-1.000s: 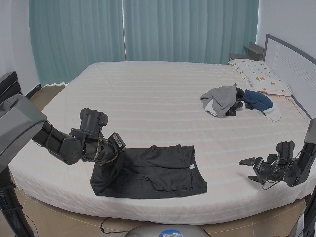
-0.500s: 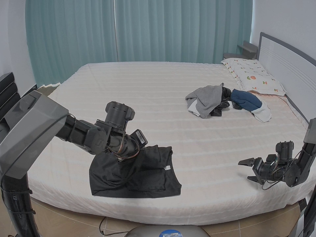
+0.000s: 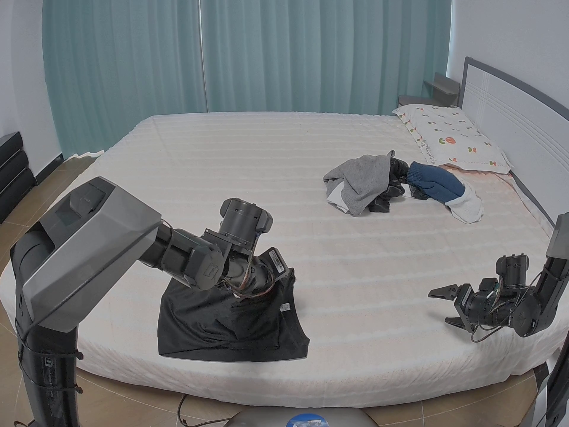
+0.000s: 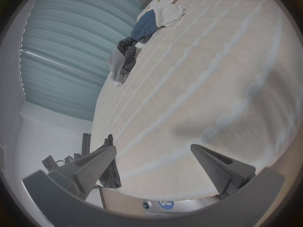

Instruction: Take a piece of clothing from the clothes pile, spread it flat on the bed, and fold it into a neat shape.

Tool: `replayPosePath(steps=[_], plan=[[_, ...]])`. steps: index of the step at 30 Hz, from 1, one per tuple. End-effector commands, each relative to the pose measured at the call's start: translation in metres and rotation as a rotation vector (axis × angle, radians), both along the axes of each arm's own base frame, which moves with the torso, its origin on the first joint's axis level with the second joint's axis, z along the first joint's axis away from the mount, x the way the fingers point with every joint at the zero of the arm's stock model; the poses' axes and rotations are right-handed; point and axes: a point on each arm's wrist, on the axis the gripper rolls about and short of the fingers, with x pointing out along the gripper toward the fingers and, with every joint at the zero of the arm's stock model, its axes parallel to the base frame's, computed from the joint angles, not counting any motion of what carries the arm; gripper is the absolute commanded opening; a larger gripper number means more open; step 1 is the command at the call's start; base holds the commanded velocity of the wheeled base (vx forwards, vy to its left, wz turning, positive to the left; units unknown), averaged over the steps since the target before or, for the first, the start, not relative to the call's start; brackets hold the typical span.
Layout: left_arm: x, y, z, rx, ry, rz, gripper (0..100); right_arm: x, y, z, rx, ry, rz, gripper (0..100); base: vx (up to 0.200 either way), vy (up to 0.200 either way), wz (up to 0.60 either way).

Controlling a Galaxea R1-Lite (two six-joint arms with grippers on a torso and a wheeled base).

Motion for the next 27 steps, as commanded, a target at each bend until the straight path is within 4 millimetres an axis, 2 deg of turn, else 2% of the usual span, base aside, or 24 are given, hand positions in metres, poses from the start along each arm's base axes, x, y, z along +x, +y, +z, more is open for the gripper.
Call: replayPosePath(steps=[1, 7, 10, 11, 13, 15, 16, 19, 23, 24, 26, 27], plan=[[-0.004, -0.002, -0.001, 0.005, 0.007, -0.008, 100, 0.000, 0.000, -0.001, 0.001, 0.004, 0.000, 100, 0.000, 0.000, 0.00], [-0.011, 0.004, 0.023, -0.024, -0.027, 0.044, 100, 0.000, 0.000, -0.001, 0.001, 0.005, 0.000, 100, 0.000, 0.000, 0.00], [-0.017, 0.020, 0.040, -0.053, -0.037, 0.087, 100, -0.001, 0.000, -0.001, 0.001, 0.007, 0.000, 100, 0.000, 0.000, 0.00], [-0.017, 0.021, 0.041, -0.053, -0.037, 0.090, 100, -0.001, 0.000, -0.001, 0.001, 0.005, 0.000, 100, 0.000, 0.000, 0.00], [-0.018, 0.039, 0.042, -0.064, -0.016, 0.142, 100, -0.003, 0.004, 0.000, 0.001, 0.007, 0.016, 100, 0.000, 0.000, 0.00], [-0.019, 0.042, 0.041, -0.068, -0.008, 0.156, 100, -0.003, 0.006, 0.000, 0.001, 0.007, 0.022, 100, 0.000, 0.000, 0.00], [-0.020, 0.057, 0.038, -0.090, 0.023, 0.198, 100, -0.003, 0.008, 0.000, -0.001, 0.005, 0.029, 100, 0.000, 0.000, 0.00], [-0.022, 0.080, 0.042, -0.171, 0.053, 0.252, 100, -0.003, 0.008, 0.001, -0.002, 0.002, 0.028, 100, 0.000, 0.000, 0.00], [-0.026, 0.108, 0.052, -0.324, 0.098, 0.306, 100, -0.003, 0.008, 0.001, -0.003, 0.002, 0.027, 100, 0.000, 0.200, 0.00], [-0.030, 0.117, 0.050, -0.361, 0.123, 0.301, 100, -0.003, 0.008, 0.001, -0.004, 0.003, 0.026, 100, 0.000, 0.200, 0.00], [-0.030, 0.119, 0.048, -0.364, 0.130, 0.302, 100, -0.003, 0.008, 0.000, -0.004, 0.003, 0.026, 100, 0.000, 0.200, 0.00], [-0.036, 0.131, 0.036, -0.384, 0.163, 0.317, 100, -0.002, 0.008, 0.000, -0.006, 0.002, 0.024, 100, 0.000, 0.200, 0.00]])
